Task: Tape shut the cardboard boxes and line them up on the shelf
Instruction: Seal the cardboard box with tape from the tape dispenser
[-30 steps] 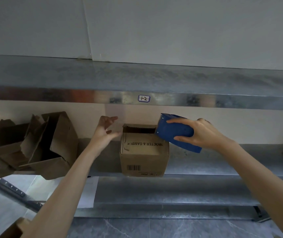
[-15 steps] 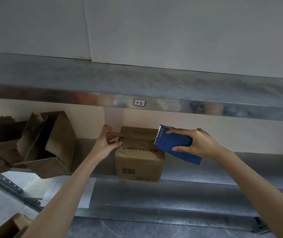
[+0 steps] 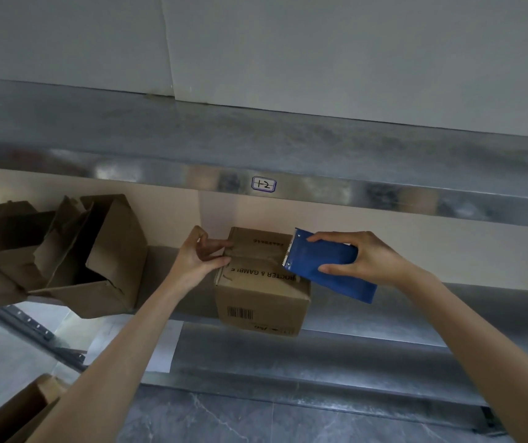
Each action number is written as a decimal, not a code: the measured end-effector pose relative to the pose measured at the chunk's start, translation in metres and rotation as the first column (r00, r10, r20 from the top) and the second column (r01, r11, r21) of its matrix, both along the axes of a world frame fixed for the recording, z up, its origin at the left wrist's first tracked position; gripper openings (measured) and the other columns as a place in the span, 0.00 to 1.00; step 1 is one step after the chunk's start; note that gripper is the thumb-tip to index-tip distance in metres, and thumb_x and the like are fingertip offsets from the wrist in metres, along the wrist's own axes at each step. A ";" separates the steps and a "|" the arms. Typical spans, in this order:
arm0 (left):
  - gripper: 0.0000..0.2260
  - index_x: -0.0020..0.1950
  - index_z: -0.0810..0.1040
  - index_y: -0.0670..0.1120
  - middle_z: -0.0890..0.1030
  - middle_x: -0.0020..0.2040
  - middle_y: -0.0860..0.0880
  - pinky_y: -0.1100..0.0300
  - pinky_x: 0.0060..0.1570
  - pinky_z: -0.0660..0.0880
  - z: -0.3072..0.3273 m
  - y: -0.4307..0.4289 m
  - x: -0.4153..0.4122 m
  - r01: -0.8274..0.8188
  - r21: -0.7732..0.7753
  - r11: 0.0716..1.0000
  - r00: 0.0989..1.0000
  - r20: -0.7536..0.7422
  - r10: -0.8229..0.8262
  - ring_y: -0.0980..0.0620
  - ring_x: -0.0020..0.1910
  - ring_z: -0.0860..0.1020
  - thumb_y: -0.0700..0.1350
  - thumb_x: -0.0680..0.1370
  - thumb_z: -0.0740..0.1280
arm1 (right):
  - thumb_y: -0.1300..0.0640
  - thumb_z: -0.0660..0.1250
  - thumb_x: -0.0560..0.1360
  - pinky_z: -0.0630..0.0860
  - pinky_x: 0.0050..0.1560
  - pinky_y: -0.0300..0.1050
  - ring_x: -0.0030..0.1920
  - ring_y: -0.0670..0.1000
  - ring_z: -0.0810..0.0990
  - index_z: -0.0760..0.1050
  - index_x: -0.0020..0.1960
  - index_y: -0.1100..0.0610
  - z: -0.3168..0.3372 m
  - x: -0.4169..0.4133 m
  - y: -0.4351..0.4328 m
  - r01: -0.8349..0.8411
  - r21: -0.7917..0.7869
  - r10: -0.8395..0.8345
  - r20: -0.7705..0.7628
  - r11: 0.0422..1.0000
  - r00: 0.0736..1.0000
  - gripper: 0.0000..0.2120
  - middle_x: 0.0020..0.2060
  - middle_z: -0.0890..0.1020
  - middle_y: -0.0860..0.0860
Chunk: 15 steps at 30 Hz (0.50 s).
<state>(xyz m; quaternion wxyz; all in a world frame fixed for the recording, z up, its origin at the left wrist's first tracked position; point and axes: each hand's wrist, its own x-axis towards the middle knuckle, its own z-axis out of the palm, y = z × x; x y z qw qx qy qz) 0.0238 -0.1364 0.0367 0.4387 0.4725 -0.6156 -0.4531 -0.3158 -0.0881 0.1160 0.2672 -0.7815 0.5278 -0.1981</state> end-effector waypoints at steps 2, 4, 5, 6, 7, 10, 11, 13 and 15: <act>0.18 0.46 0.63 0.44 0.85 0.52 0.46 0.61 0.58 0.78 -0.002 -0.001 0.001 0.015 0.004 1.000 1.000 -0.013 -0.015 0.53 0.57 0.82 0.32 0.73 0.73 | 0.47 0.76 0.70 0.71 0.62 0.36 0.62 0.33 0.73 0.74 0.60 0.31 -0.002 -0.001 -0.002 0.009 0.039 -0.011 0.034 0.999 0.999 0.22 0.59 0.76 0.28; 0.19 0.46 0.62 0.44 0.85 0.53 0.44 0.59 0.59 0.78 -0.005 -0.002 0.002 0.018 0.003 1.000 0.999 -0.041 -0.018 0.51 0.58 0.82 0.32 0.73 0.72 | 0.48 0.76 0.70 0.70 0.62 0.34 0.62 0.33 0.73 0.75 0.60 0.32 -0.001 -0.001 -0.005 0.020 0.076 -0.025 0.063 0.997 0.998 0.22 0.59 0.76 0.29; 0.19 0.46 0.62 0.44 0.85 0.54 0.44 0.59 0.59 0.78 -0.006 -0.003 0.002 0.020 0.002 1.000 0.998 -0.052 -0.020 0.51 0.58 0.82 0.32 0.73 0.72 | 0.48 0.76 0.70 0.69 0.61 0.33 0.62 0.33 0.73 0.76 0.60 0.32 0.000 -0.002 -0.007 0.025 0.093 -0.032 0.073 0.995 0.997 0.22 0.59 0.77 0.29; 0.18 0.46 0.63 0.44 0.85 0.54 0.45 0.58 0.59 0.78 -0.007 -0.004 0.003 0.022 0.001 1.000 0.998 -0.053 -0.022 0.52 0.58 0.82 0.32 0.73 0.72 | 0.48 0.76 0.70 0.69 0.61 0.32 0.62 0.32 0.73 0.76 0.60 0.33 0.000 -0.002 -0.008 0.027 0.109 -0.036 0.078 0.994 0.996 0.22 0.59 0.77 0.29; 0.18 0.46 0.63 0.44 0.85 0.54 0.46 0.58 0.59 0.78 -0.008 -0.004 0.003 0.021 -0.002 1.000 0.999 -0.045 -0.021 0.52 0.58 0.82 0.33 0.73 0.73 | 0.48 0.76 0.70 0.69 0.60 0.30 0.62 0.32 0.73 0.76 0.60 0.33 0.000 -0.002 -0.008 0.026 0.121 -0.035 0.076 0.992 0.996 0.22 0.59 0.77 0.29; 0.17 0.46 0.65 0.45 0.85 0.54 0.47 0.56 0.59 0.78 -0.011 -0.006 0.004 0.022 0.000 1.000 0.999 -0.039 -0.022 0.52 0.58 0.82 0.36 0.72 0.74 | 0.47 0.76 0.70 0.69 0.58 0.26 0.62 0.32 0.72 0.76 0.60 0.32 -0.001 -0.003 -0.007 0.018 0.146 -0.028 0.069 0.989 0.997 0.21 0.59 0.76 0.29; 0.17 0.46 0.65 0.46 0.85 0.54 0.46 0.55 0.59 0.78 -0.012 -0.006 0.004 0.019 0.001 1.000 0.999 -0.038 -0.018 0.51 0.58 0.82 0.36 0.72 0.74 | 0.46 0.76 0.70 0.69 0.59 0.27 0.62 0.32 0.73 0.76 0.60 0.32 -0.002 -0.004 -0.006 0.020 0.154 -0.031 0.073 0.988 0.997 0.21 0.59 0.76 0.29; 0.18 0.45 0.66 0.47 0.85 0.54 0.46 0.56 0.59 0.77 -0.012 -0.006 0.004 -0.002 0.006 1.000 1.000 -0.023 0.003 0.51 0.58 0.82 0.36 0.72 0.75 | 0.45 0.76 0.69 0.70 0.58 0.28 0.62 0.33 0.73 0.76 0.60 0.32 -0.002 -0.004 -0.007 0.021 0.163 -0.035 0.083 0.986 0.996 0.21 0.60 0.77 0.30; 0.18 0.45 0.66 0.47 0.86 0.52 0.50 0.62 0.56 0.78 -0.012 -0.007 0.003 -0.011 0.004 1.000 1.000 -0.007 0.011 0.55 0.56 0.82 0.36 0.71 0.75 | 0.43 0.75 0.69 0.69 0.58 0.26 0.62 0.33 0.73 0.76 0.60 0.32 -0.002 -0.005 -0.007 0.017 0.176 -0.034 0.092 0.984 0.995 0.21 0.60 0.77 0.30</act>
